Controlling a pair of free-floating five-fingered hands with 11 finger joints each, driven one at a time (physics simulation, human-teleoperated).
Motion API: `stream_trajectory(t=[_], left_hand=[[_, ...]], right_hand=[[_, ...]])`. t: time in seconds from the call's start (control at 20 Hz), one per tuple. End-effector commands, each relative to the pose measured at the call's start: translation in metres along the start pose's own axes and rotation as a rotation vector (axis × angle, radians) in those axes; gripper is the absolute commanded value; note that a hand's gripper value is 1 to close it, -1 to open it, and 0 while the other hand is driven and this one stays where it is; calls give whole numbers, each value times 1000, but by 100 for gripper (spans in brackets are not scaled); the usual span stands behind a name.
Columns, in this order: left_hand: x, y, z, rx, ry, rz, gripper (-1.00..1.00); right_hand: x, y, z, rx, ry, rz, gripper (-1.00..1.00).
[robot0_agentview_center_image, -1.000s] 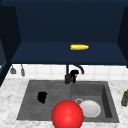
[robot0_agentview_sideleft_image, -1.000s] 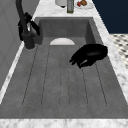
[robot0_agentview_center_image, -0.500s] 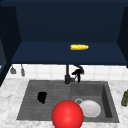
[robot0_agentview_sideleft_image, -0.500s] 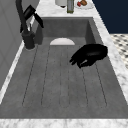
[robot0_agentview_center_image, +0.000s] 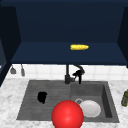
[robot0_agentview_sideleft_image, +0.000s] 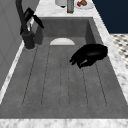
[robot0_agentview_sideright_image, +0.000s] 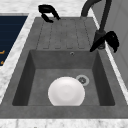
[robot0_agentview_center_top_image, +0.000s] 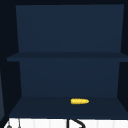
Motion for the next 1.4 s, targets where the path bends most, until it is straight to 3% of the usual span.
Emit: stream_trajectory(t=[0.0,0.2,0.25,0.3,0.55,0.7,0.85,1.0,1.35], left_hand=[[0,0,0,0,0,0,0],[0,0,0,0,0,0,0],[0,0,0,0,0,0,0],[0,0,0,0,0,0,0],[0,0,0,0,0,0,0],[0,0,0,0,0,0,0],[0,0,0,0,0,0,0],[0,0,0,0,0,0,0],[0,0,0,0,0,0,0]], right_hand=[[-6,-11,-11,28,2,-13,-100],[0,-12,-18,84,2,-30,-100],[8,-11,-28,101,17,-23,100],[13,-8,-31,99,28,12,100],[14,-3,-29,65,25,29,100],[7,6,-16,-76,12,65,100],[15,0,-9,-180,69,147,100],[22,-1,-5,-187,134,190,100],[28,8,-7,-211,195,252,100]])
